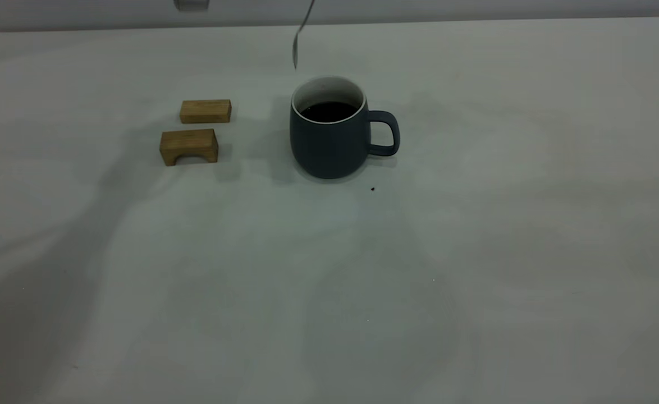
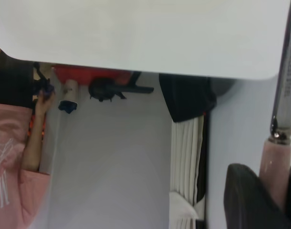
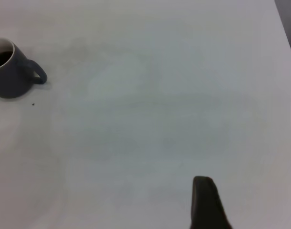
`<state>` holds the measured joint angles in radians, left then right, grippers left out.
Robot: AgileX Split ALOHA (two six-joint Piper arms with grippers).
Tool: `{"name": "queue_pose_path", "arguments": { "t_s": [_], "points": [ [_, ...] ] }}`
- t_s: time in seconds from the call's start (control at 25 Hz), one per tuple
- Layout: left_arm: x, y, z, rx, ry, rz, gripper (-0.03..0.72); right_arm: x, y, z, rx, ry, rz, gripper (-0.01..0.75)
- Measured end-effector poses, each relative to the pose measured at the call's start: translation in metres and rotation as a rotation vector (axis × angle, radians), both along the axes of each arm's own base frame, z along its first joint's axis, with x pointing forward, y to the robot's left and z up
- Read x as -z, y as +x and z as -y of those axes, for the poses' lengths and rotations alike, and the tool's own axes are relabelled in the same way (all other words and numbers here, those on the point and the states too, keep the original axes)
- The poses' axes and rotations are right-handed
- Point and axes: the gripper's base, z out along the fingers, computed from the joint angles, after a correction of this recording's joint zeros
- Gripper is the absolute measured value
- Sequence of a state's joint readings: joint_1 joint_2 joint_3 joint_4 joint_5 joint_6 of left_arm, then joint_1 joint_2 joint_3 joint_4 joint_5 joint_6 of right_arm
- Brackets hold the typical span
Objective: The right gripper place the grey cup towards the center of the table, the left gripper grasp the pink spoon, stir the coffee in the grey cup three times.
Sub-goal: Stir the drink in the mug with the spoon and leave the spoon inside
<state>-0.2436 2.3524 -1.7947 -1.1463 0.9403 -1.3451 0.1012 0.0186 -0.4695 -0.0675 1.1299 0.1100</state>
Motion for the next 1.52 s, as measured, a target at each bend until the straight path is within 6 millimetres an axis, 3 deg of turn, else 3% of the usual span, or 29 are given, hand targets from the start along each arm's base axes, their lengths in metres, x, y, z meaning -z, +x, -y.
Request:
{"name": "queue_pose_path", "arguments": {
  "t_s": [0.28,0.56,0.76,1.12,1.52],
  "points": [
    [0.055,0.004,0.015,-0.036,-0.1,-0.063,0.139,0.0,0.0,0.0,0.0,0.0,0.0,0.493],
    [0.097,0.0,0.029,-0.029,-0.163,-0.051,0.139,0.0,0.0,0.0,0.0,0.0,0.0,0.493],
    [0.097,-0.001,0.026,-0.006,-0.188,-0.071,0.139,0.0,0.0,0.0,0.0,0.0,0.0,0.493],
    [0.103,0.006,0.0,-0.067,-0.112,-0.142,0.139,0.0,0.0,0.0,0.0,0.0,0.0,0.493],
    [0.11,0.018,0.0,-0.133,-0.091,0.005,0.139,0.0,0.0,0.0,0.0,0.0,0.0,0.493]
  ]
}}
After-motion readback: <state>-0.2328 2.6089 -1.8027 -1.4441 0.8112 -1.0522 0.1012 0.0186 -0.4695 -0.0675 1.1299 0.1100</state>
